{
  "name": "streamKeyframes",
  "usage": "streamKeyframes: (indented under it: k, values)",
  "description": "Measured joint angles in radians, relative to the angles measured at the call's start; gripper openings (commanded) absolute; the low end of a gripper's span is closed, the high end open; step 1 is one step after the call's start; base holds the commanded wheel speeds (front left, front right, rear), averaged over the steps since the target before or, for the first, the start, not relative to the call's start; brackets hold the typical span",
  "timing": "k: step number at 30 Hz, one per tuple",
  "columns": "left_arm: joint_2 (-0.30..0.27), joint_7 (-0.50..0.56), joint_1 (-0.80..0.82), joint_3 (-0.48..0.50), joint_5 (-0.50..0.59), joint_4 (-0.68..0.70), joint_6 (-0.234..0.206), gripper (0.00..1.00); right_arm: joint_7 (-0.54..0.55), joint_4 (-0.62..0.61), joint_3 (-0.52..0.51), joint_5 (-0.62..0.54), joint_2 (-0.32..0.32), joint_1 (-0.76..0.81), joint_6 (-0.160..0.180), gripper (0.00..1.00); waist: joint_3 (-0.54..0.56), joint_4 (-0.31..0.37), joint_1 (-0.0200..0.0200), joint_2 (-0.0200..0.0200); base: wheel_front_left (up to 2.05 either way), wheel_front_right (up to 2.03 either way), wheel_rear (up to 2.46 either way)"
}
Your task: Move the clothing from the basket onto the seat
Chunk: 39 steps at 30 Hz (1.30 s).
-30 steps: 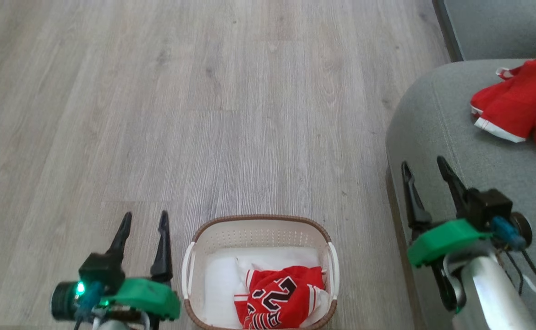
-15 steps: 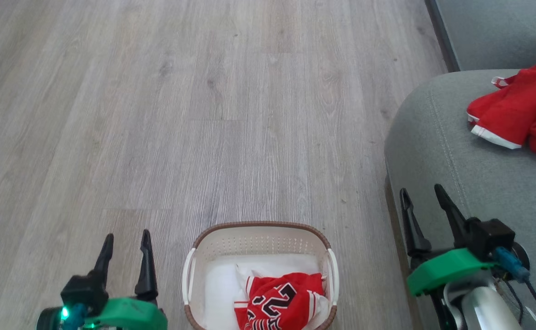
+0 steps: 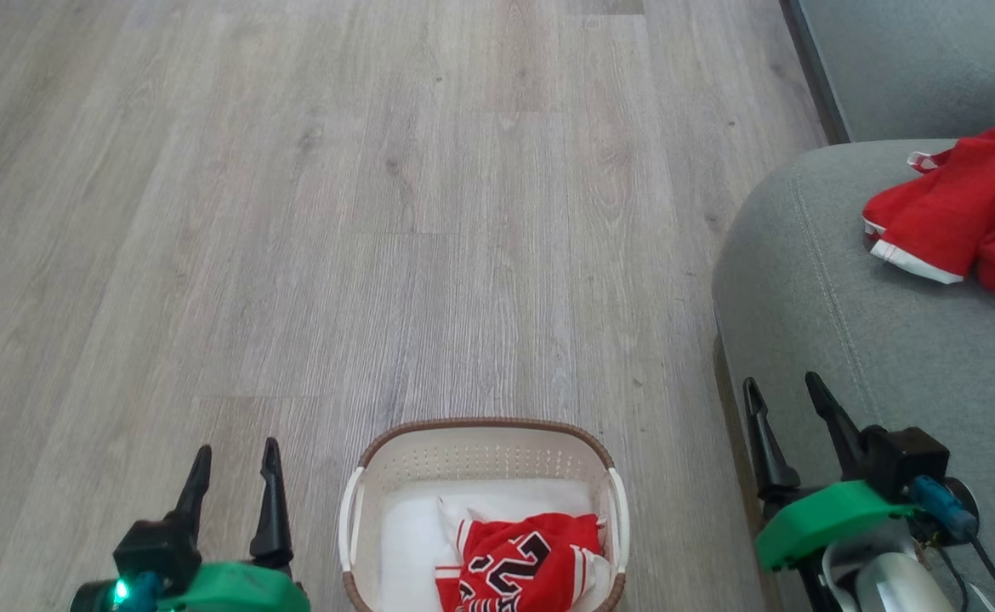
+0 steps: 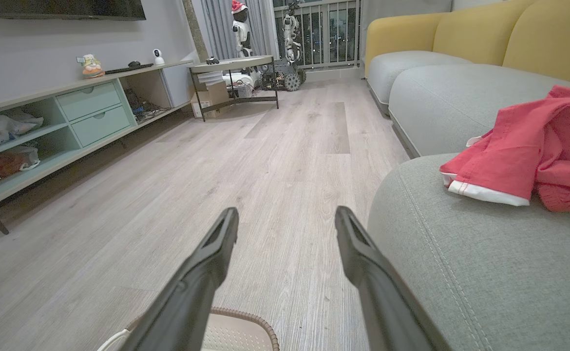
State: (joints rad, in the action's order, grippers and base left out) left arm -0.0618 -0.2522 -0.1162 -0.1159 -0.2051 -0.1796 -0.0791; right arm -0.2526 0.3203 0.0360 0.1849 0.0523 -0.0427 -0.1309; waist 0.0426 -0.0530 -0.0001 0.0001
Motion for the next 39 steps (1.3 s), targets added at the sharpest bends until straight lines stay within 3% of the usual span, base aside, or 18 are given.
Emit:
streamKeyframes:
  k: [30, 39]
  values:
    - [0.007, 0.0, -0.001, 0.006, 0.016, -0.023, 0.021, 1.0, 0.0, 0.021, 0.001, 0.002, 0.0, 0.0, 0.0, 1.0, -0.002, 0.001, 0.0, 0.0, 0.0, 0.0, 0.0]
    - [0.007, 0.0, 0.057, -0.081, 0.054, -0.128, 0.067, 1.0, 0.0, 0.003, -0.044, -0.001, -0.001, -0.005, 0.0, 1.0, -0.058, 0.003, 0.0, 0.0, 0.0, 0.0, 0.0]
